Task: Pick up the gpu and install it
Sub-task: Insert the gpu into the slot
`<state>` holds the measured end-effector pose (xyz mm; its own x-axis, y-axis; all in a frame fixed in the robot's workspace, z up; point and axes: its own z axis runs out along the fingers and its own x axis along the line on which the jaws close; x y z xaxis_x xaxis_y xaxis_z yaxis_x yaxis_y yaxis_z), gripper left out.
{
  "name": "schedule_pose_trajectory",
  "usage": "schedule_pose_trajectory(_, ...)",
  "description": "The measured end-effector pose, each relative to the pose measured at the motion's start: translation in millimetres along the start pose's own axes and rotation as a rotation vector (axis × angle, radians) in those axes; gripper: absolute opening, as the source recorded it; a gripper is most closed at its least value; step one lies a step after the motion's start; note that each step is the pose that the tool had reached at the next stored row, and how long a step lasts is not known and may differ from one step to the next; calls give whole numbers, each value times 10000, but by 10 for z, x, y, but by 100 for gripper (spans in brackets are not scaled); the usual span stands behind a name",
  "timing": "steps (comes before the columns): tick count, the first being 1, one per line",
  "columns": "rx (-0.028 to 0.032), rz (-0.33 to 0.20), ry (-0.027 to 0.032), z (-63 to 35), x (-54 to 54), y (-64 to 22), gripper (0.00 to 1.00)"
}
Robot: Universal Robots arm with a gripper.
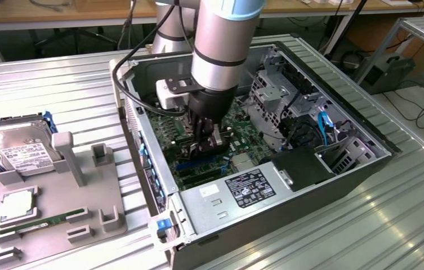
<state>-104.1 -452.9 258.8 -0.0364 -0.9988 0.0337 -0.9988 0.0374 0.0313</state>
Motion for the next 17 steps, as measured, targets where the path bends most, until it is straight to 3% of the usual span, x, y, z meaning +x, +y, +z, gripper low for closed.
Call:
schedule_pose_trajectory(2, -11, 380, 32, 22, -1, 8, 26)
schedule_pose_trajectory(14, -11, 380, 32, 29, -1, 8, 26)
schedule_pose_trajectory(17, -3, 381, 19, -10, -1, 9, 26)
